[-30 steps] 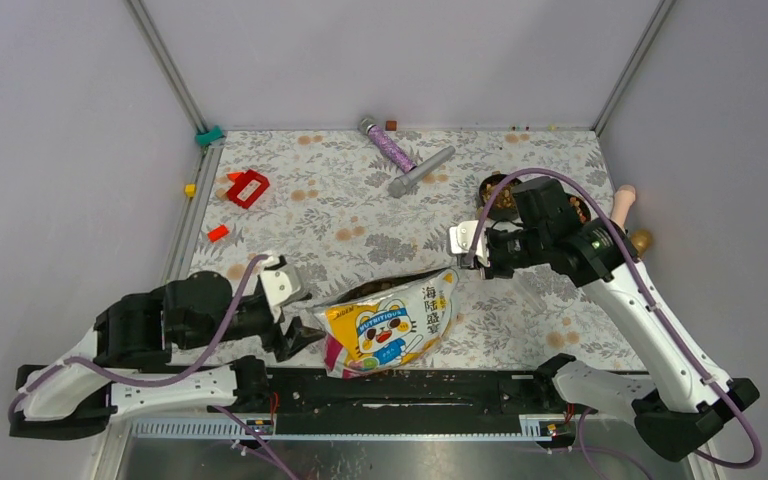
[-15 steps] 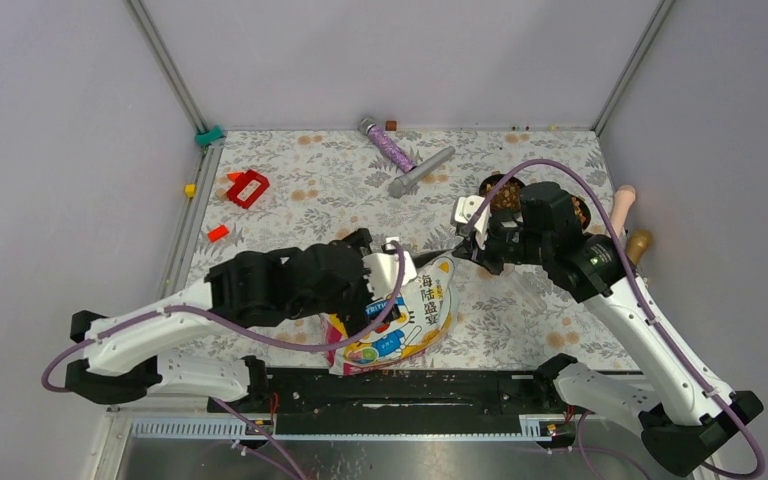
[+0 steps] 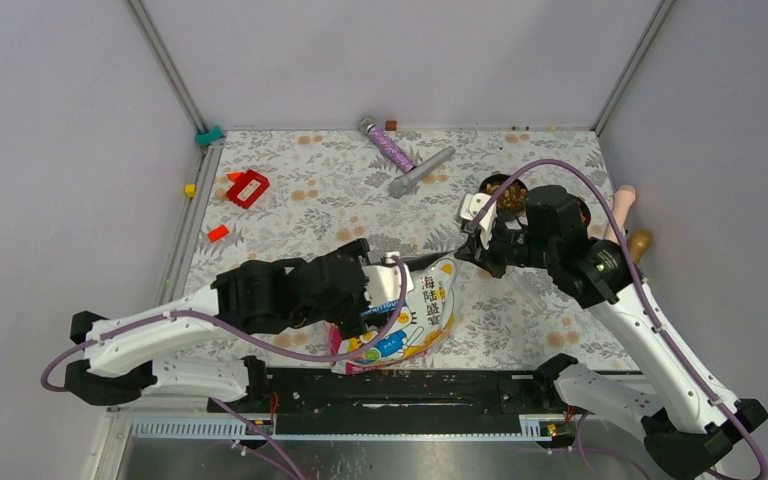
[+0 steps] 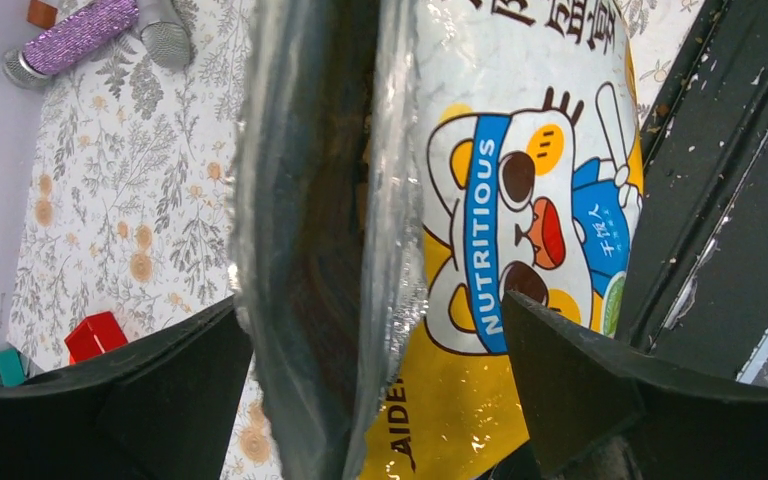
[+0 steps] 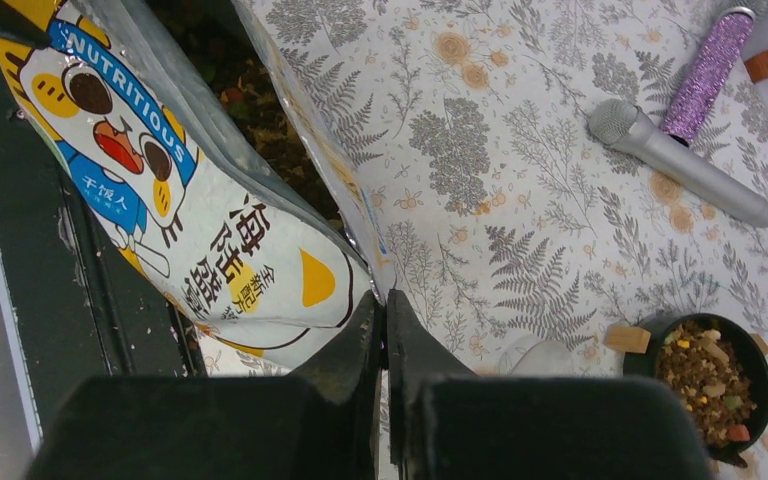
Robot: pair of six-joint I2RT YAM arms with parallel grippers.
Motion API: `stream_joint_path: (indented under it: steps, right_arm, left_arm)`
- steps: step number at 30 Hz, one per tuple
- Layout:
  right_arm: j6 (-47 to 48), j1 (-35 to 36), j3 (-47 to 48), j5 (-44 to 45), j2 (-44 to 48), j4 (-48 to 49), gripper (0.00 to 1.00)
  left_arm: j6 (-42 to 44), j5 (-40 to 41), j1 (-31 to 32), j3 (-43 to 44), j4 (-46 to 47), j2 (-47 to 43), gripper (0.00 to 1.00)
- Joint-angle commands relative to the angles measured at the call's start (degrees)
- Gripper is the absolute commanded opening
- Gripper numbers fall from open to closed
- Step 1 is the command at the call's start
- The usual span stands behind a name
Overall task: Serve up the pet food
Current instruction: Close the pet food bag at the center of the board.
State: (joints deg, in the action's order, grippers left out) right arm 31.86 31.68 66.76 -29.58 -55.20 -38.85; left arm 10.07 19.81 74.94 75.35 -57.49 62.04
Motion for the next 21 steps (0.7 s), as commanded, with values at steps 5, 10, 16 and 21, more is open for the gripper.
stream_joint_path:
  steps: [5,10,16,21]
  right_arm:
    - [-3.43,-0.26,2.77,3.28,6.55,16.07,0.0]
    - [-2.44,-0.3,2.48,3.76,7.18,15.56,0.0]
    - [9.46,-0.3,2.64,8.74,7.28,6.77,0.0]
    - [26.2,-0.3,5.68,15.38,2.72,-14.15,0.0]
  left_arm:
    - [-1.96,-3.8,0.74,0.01,-3.44,3.6,0.7]
    - [-3.93,-1.01,1.88,0.12,-5.13,6.41,0.01]
    - [-3.73,-4.75,2.17,1.86,-5.36,-0.15,0.0]
    - [-2.93,-8.2,2.14,0.05,-2.83,-8.79,0.0]
